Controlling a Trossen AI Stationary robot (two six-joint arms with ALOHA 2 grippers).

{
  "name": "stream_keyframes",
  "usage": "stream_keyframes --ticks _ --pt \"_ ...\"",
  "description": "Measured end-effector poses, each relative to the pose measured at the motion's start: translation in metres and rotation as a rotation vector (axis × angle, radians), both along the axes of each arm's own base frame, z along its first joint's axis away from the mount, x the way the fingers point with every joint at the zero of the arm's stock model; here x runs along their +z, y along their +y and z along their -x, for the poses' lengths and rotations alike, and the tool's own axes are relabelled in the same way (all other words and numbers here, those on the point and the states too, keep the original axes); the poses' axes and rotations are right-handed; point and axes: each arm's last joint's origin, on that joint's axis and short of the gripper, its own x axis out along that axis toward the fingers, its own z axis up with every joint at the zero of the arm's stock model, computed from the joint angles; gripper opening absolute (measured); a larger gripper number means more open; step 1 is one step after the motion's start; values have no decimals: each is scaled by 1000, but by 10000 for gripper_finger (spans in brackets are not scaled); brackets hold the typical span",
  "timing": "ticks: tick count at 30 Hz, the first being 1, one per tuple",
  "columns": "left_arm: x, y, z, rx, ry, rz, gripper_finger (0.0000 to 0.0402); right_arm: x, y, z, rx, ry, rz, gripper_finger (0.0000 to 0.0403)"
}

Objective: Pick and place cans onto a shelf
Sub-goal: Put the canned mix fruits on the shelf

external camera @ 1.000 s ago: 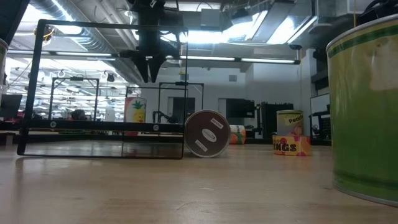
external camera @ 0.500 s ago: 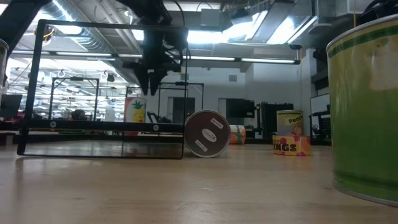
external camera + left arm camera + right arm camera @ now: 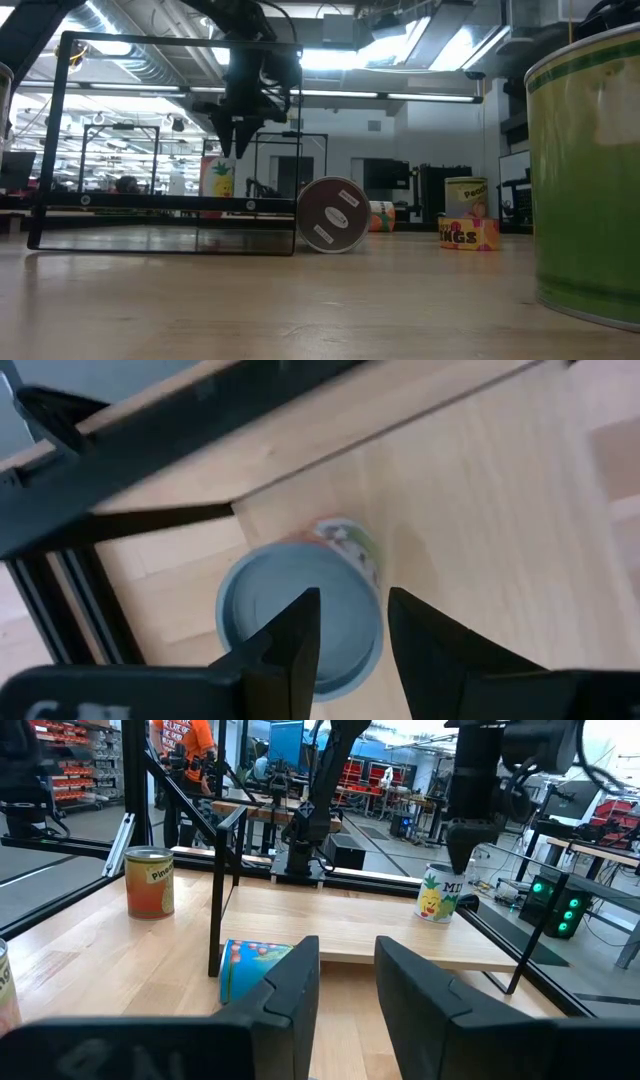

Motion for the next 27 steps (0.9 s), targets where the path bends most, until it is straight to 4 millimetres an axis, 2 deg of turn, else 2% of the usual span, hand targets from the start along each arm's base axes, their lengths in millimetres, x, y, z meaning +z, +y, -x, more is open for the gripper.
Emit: stream_keyframes --ticks 5,11,22,27 --pt "-15 -3 4 -2 42 36 112 0 0 0 0 0 0 105" --pt "-19 -4 5 -47 61 41 106 0 0 0 0 0 0 105" --pt "-20 -10 4 -247 123 68 10 0 0 0 0 0 0 105" --pt "-17 -14 5 -394 152 96 6 0 0 0 0 0 0 105"
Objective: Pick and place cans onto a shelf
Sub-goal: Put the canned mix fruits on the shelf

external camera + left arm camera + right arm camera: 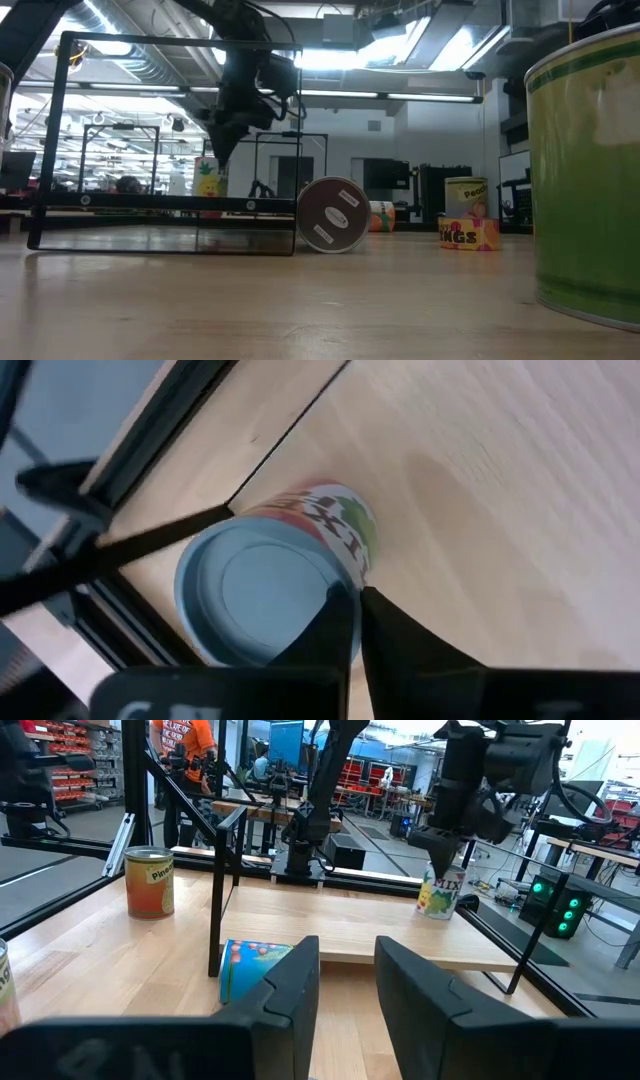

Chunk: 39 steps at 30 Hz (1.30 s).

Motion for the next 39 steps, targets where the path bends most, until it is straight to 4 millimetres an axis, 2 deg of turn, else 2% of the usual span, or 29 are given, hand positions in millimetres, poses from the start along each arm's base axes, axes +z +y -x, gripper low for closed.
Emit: stream_keyframes --ticks 11,20,25,32,35,39 --pt "4 -7 1 -407 66 84 3 0 0 0 0 0 0 105" --pt "9 -6 2 -613 46 94 1 0 0 0 0 0 0 105" --pt "27 -6 3 -680 -107 47 1 0 0 0 0 0 -5 105" --pt "44 -4 18 -741 -154 31 1 0 0 0 0 -1 -4 105" --pt "43 0 23 -767 -154 43 1 0 0 0 0 0 -5 105" --pt "26 3 29 -794 -120 87 0 0 0 0 0 0 -5 105"
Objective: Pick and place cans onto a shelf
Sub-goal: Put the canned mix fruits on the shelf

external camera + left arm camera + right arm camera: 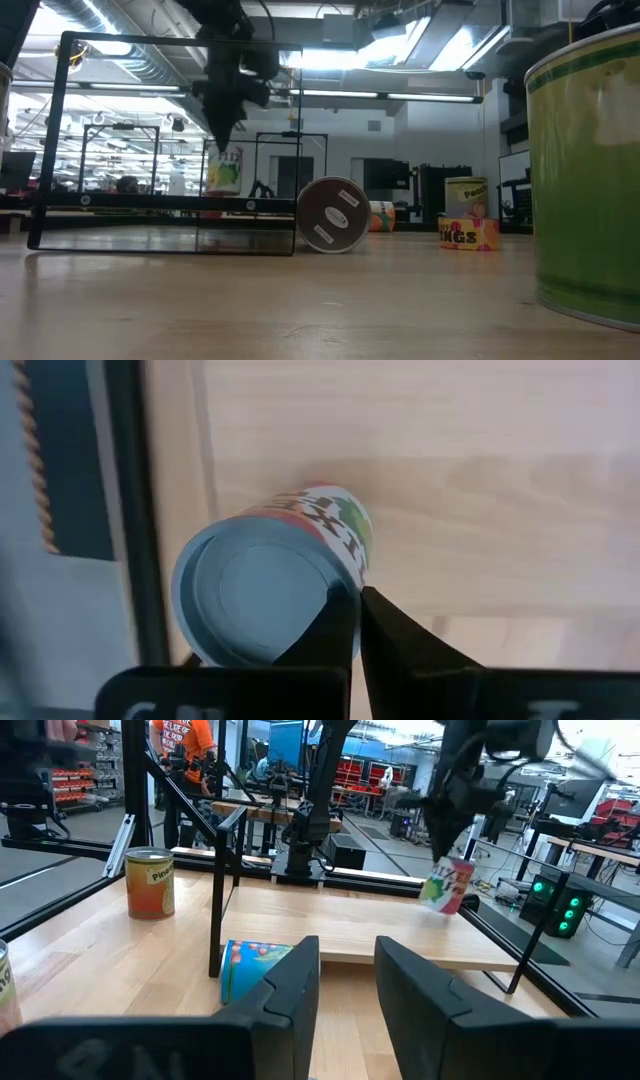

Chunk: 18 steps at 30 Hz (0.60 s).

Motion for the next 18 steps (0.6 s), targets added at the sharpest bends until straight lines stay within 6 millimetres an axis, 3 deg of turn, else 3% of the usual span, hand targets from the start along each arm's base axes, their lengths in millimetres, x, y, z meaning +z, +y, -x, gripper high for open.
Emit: stream_keyframes --ticks 8,18 --pt "-23 3 4 -60 21 -6 0 0 0 0 0 0 0 105" --pt "-24 3 5 -47 33 -25 41 0 0 0 0 0 1 105"
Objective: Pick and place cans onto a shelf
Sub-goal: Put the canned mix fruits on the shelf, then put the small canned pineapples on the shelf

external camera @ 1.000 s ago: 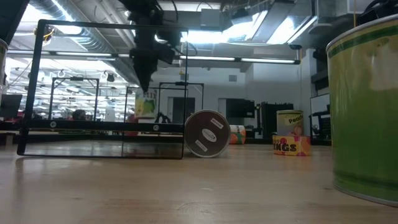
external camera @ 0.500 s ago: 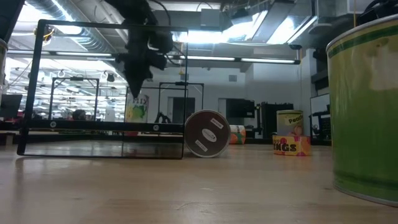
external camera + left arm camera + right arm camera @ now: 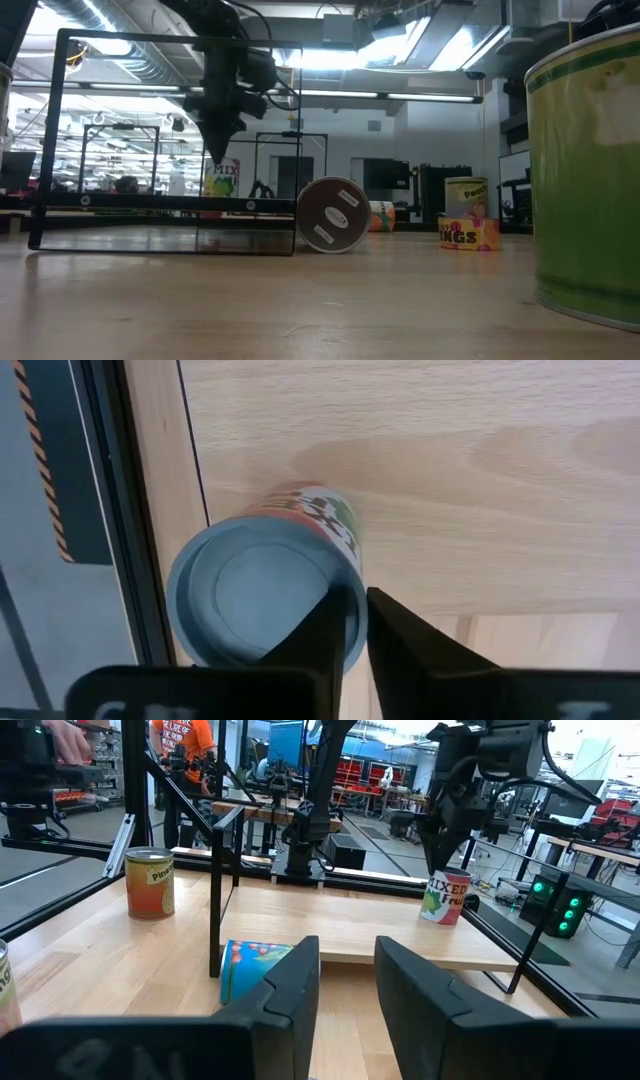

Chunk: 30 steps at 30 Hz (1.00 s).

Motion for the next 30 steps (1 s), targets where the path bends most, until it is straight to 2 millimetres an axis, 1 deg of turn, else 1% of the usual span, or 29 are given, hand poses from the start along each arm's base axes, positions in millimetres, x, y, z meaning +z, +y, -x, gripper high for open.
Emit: stream_keyframes --ticks 5,9,20,27,30 --pt "0 -1 -1 -4 4 -2 60 0 0 0 0 0 0 105" --pt "0 -1 -1 -3 3 -2 67 0 0 0 0 0 0 105" --pt "13 2 -5 1 -21 -22 61 0 0 0 0 0 1 105" --pt "14 -1 -1 25 18 5 56 0 0 0 0 0 1 105" --pt "19 -3 2 26 11 11 50 0 0 0 -1 0 1 105"
